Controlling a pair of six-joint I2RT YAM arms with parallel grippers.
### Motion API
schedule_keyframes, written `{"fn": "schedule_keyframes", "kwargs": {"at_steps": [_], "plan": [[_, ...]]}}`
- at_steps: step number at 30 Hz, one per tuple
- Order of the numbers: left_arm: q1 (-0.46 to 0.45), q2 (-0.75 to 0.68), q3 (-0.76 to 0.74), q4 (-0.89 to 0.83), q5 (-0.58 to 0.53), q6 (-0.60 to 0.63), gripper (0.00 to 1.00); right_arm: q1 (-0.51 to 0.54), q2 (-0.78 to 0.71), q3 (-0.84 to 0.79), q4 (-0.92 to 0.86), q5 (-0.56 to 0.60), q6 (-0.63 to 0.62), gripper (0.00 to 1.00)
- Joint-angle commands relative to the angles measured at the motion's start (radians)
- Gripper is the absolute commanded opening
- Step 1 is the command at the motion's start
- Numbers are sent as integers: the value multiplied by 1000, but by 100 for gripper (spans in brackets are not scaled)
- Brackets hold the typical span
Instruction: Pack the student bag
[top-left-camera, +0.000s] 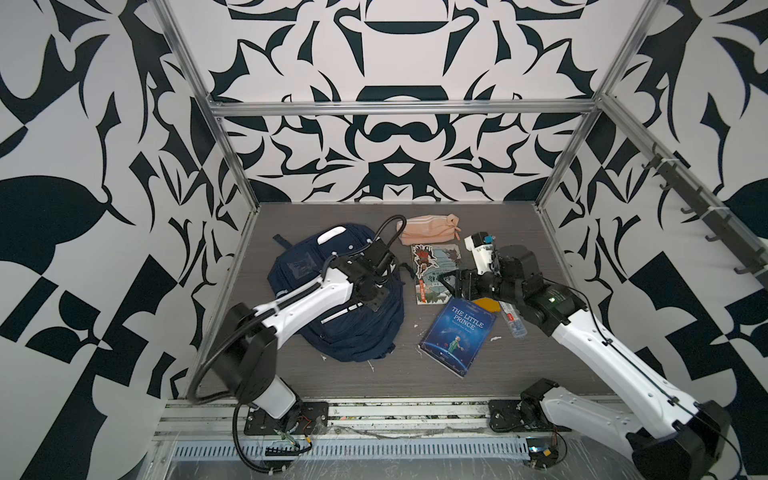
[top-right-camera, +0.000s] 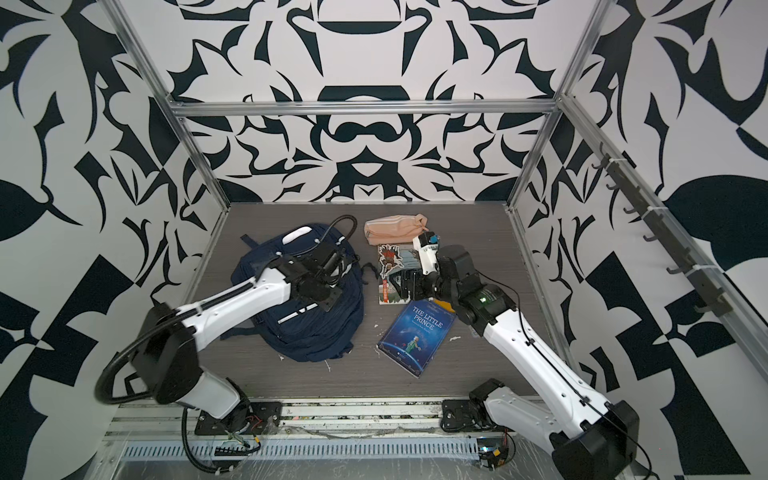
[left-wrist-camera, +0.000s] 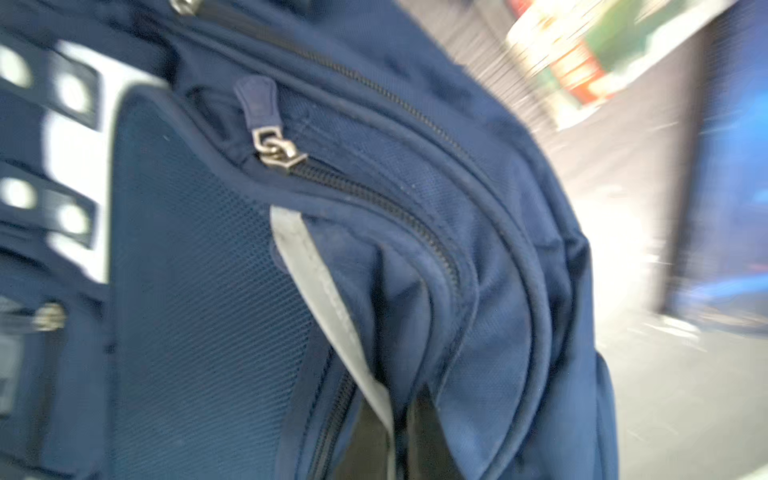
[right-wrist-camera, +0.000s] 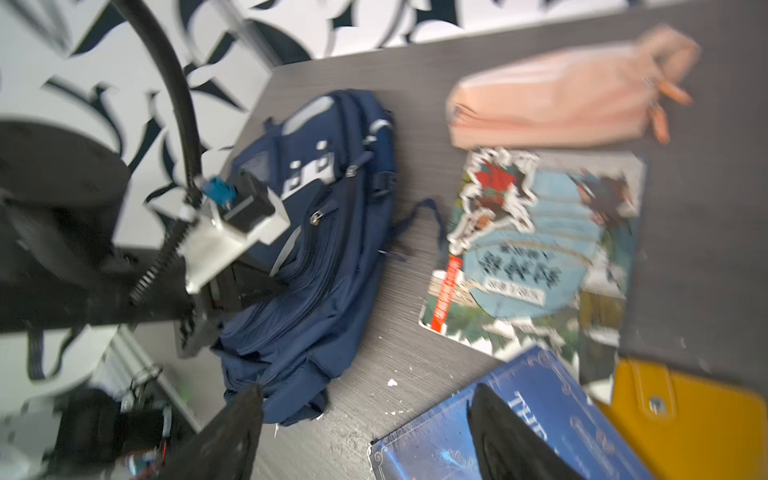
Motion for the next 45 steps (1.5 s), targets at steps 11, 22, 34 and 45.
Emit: {"fn": "schedule_keyframes", "kwargs": {"at_steps": [11, 22, 34, 45], "plan": [[45, -427, -12, -108, 351, 21, 0, 1, 69, 101, -95, -290, -391, 84], [47, -413, 51, -229, 481, 22, 0, 0, 259, 154, -261, -418, -623, 79], [49, -350, 165, -340, 536, 70, 0, 0, 366, 110, -186, -521, -642, 70], [49, -344, 184, -395, 542, 82, 0, 23, 451, 86, -134, -593, -660, 70]]}}
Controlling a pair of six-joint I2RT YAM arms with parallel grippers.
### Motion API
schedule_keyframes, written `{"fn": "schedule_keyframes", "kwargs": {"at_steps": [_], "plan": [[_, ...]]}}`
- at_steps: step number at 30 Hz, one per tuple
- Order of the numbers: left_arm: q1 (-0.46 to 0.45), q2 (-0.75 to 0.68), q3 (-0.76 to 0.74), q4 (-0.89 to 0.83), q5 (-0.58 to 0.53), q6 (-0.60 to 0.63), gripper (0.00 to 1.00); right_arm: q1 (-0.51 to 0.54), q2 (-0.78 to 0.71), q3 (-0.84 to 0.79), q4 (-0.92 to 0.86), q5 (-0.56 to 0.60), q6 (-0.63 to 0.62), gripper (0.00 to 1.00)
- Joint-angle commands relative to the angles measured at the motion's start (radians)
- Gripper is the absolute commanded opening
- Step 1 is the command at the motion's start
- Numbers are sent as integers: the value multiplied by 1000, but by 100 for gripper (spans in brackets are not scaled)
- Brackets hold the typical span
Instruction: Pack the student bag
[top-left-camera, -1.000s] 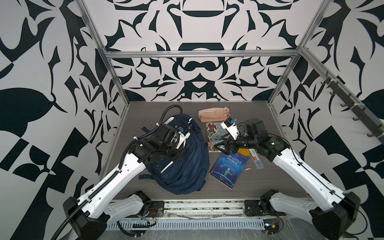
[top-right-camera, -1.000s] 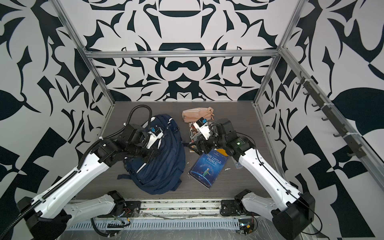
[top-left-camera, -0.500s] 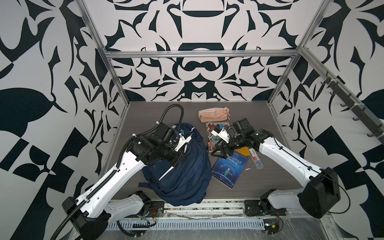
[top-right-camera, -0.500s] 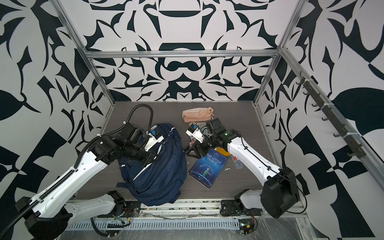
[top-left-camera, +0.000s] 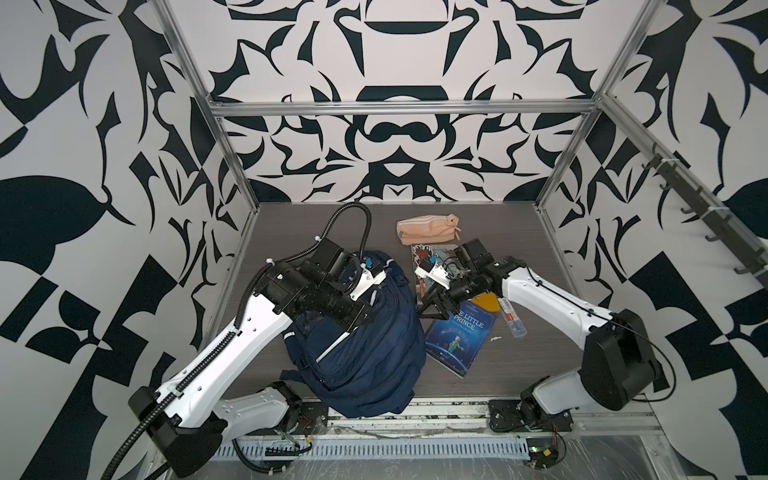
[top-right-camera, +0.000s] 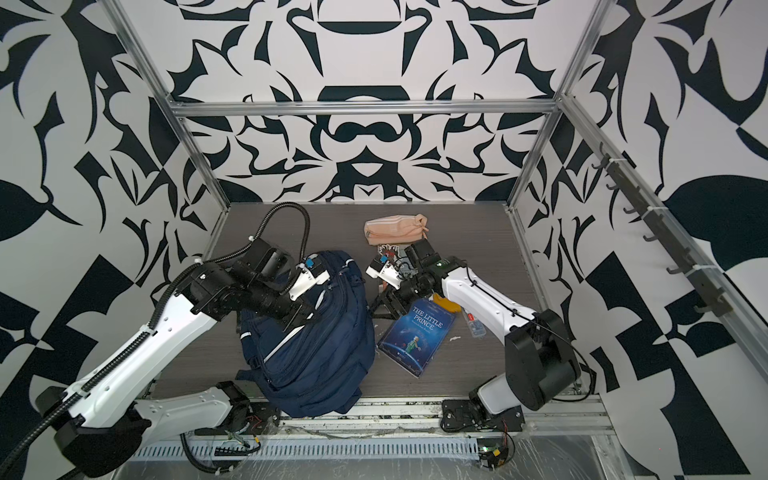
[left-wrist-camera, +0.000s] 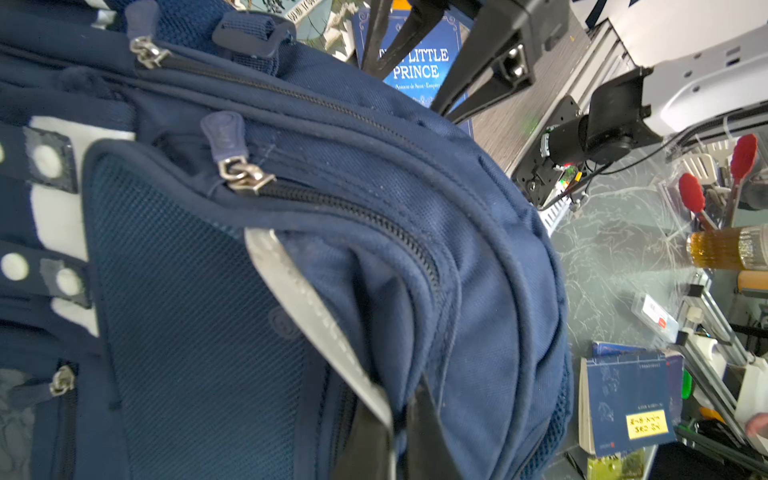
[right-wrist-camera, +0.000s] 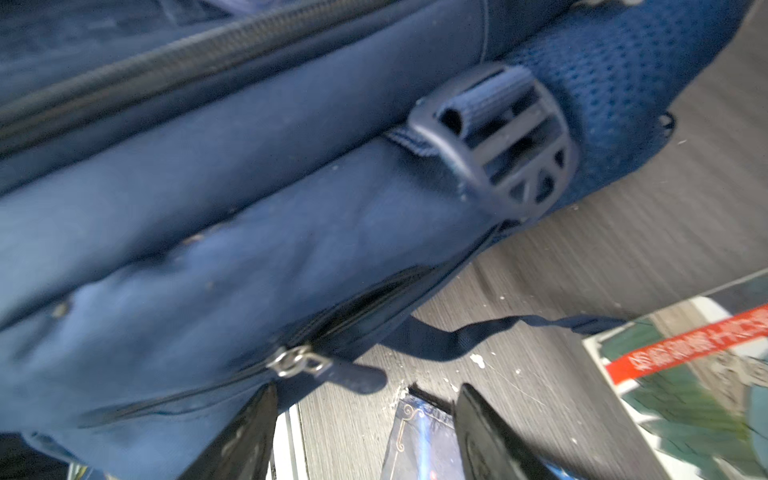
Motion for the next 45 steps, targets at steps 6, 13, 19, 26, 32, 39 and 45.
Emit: {"fn": "schedule_keyframes", "kwargs": {"at_steps": [6, 13, 19, 26, 32, 39, 45], "plan": [[4, 2, 68, 1, 55, 27, 0, 65, 50, 2, 49, -83, -5, 60], [4, 8, 76, -5, 55, 29, 0, 79, 49, -27, 104, -116, 36, 39], [4, -4, 65, -5, 50, 23, 0, 81, 30, -41, 73, -117, 23, 22], [5, -14, 65, -8, 23, 13, 0, 81, -33, -92, 85, -93, 46, 1], [6, -26, 47, 4, -43, -7, 0, 81, -126, -134, 109, 9, 75, 0], [9, -5, -1, 73, -193, -48, 0, 83, -285, -119, 23, 185, 60, 0], [26, 26, -27, 243, -187, -155, 0, 157, -299, -48, -137, 329, -22, 0]]}}
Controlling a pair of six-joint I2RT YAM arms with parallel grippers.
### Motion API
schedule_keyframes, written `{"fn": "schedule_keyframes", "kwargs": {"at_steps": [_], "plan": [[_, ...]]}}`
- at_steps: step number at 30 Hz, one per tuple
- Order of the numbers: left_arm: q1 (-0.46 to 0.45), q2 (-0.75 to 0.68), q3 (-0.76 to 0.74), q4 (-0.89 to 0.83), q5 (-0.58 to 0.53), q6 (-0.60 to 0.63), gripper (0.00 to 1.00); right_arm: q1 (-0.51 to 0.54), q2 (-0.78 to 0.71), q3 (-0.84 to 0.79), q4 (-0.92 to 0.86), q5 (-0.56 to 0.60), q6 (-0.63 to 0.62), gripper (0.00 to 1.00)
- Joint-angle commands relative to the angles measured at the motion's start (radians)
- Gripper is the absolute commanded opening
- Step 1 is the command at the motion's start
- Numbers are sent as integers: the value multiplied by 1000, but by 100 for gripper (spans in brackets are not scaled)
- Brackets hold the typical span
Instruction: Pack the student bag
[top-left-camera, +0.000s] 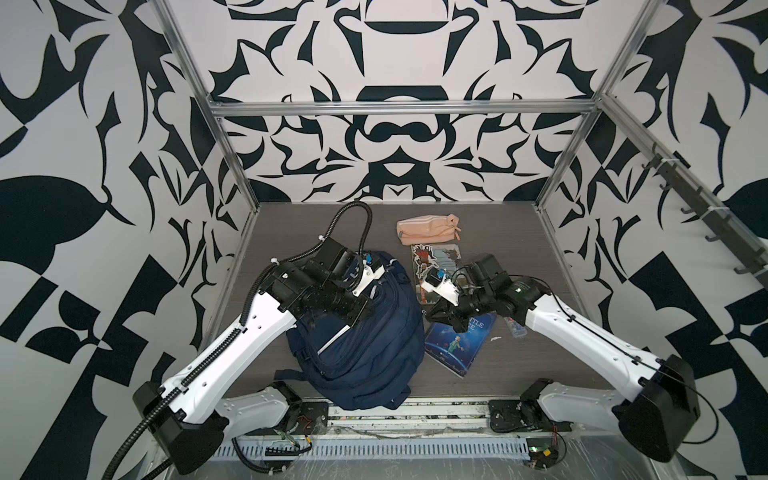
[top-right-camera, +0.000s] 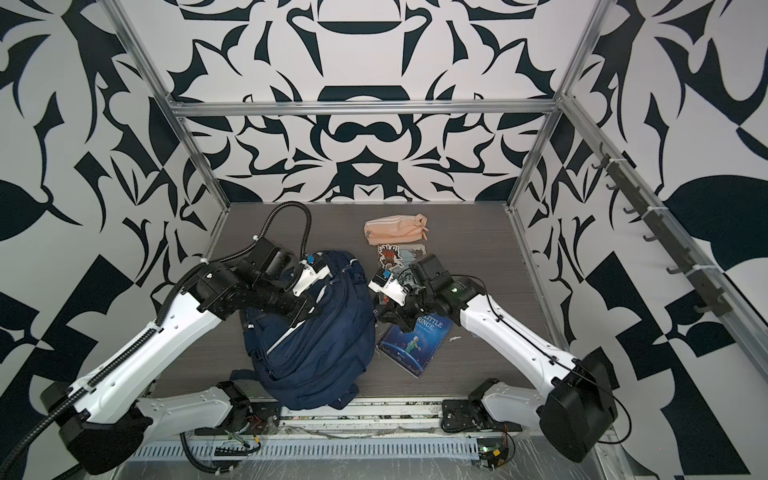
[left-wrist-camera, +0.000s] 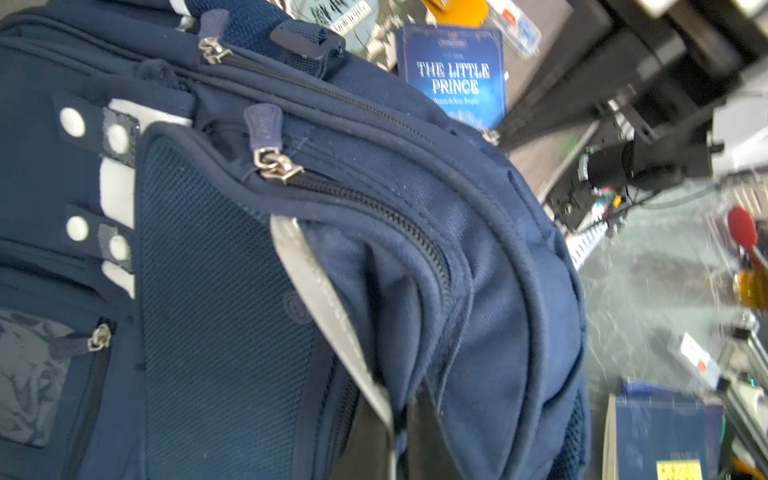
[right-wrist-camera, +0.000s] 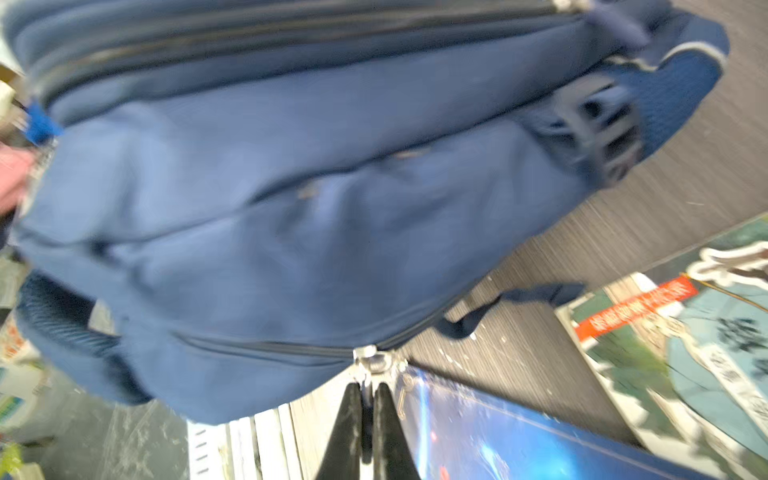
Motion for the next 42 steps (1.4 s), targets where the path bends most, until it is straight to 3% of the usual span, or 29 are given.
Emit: {"fn": "schedule_keyframes", "kwargs": {"at_steps": [1, 11, 18, 34, 42], "plan": [[24, 10, -4, 169, -84, -89, 0, 52, -8, 63, -137, 109, -61, 0], [44, 86, 3, 257, -186, -185, 0, 221, 35, 151, -183, 254, -50, 0], [89, 157, 47, 362, -126, -341, 0, 332, 89, 163, -114, 366, -9, 0], [192, 331, 228, 448, 17, -690, 0, 401, 140, 75, 207, 526, 99, 0], [204, 410, 348, 464, 40, -843, 0, 514, 229, 139, 265, 728, 115, 0]]}}
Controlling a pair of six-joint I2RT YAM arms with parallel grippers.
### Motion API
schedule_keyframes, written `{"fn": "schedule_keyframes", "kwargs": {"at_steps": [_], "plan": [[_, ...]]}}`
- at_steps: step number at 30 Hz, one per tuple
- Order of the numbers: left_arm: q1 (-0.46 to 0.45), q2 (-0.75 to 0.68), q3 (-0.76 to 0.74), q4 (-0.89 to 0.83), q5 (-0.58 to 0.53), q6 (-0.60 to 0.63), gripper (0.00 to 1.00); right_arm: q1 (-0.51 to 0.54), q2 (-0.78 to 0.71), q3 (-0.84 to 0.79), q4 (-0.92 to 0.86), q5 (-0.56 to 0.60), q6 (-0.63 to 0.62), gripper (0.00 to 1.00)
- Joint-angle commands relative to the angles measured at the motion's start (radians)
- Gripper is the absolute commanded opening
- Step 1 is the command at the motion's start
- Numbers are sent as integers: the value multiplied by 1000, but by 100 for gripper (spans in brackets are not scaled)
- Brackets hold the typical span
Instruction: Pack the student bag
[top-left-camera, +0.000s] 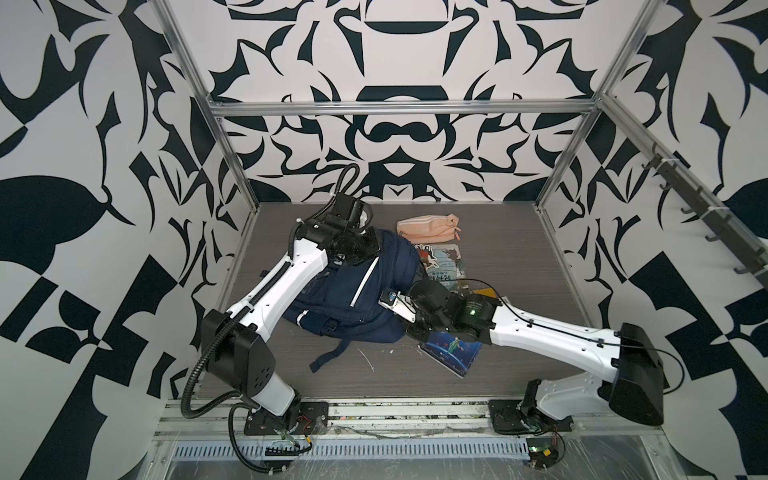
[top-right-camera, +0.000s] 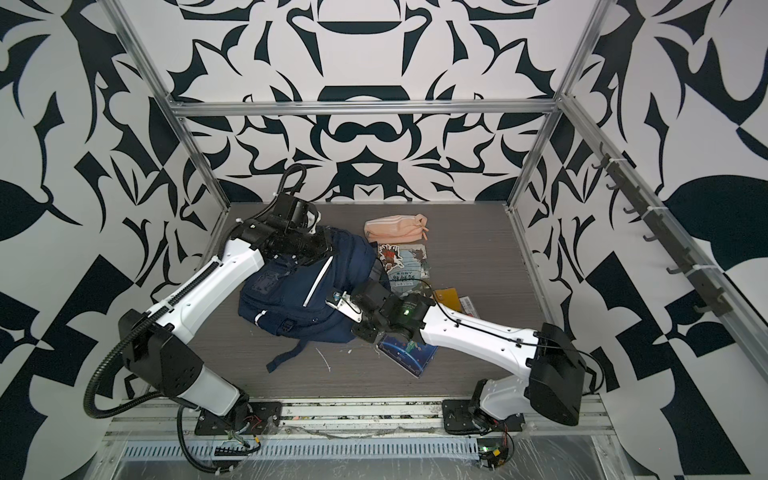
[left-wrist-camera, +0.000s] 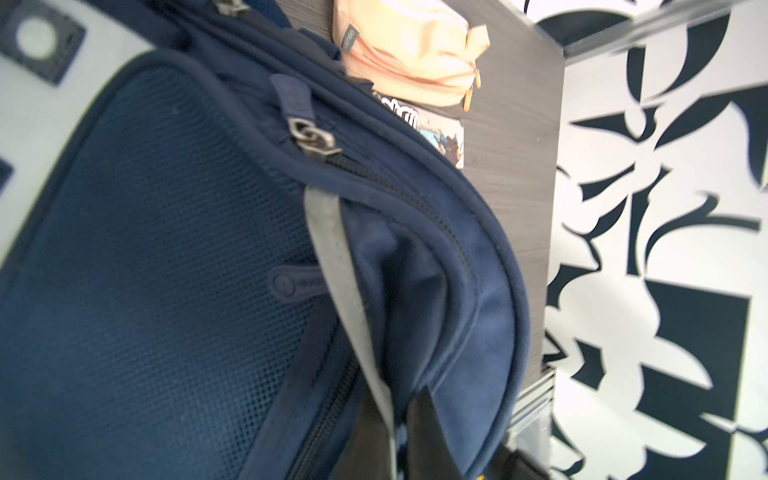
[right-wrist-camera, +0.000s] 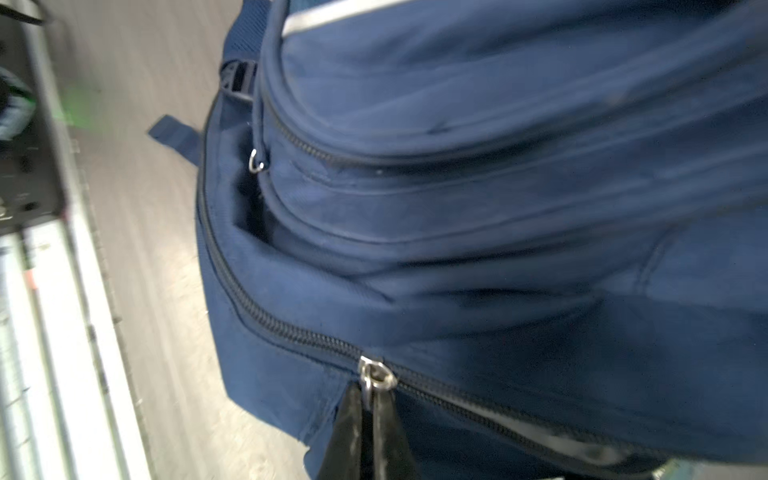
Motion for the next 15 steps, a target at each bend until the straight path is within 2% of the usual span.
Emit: {"fn": "schedule_keyframes", "kwargs": {"at_steps": [1, 5, 12, 15], "plan": [[12, 6, 100, 156, 42, -141, 0, 86, 39, 59, 58, 48, 14, 0], [19, 19, 121, 144, 15, -166, 0, 146, 76, 96, 81, 77, 22, 0], [35, 5, 70, 176, -12, -219, 0, 208, 124, 190, 29, 113, 70, 0], [40, 2, 66, 177, -32, -233, 0, 217, 158, 253, -36, 179, 106, 0]]}}
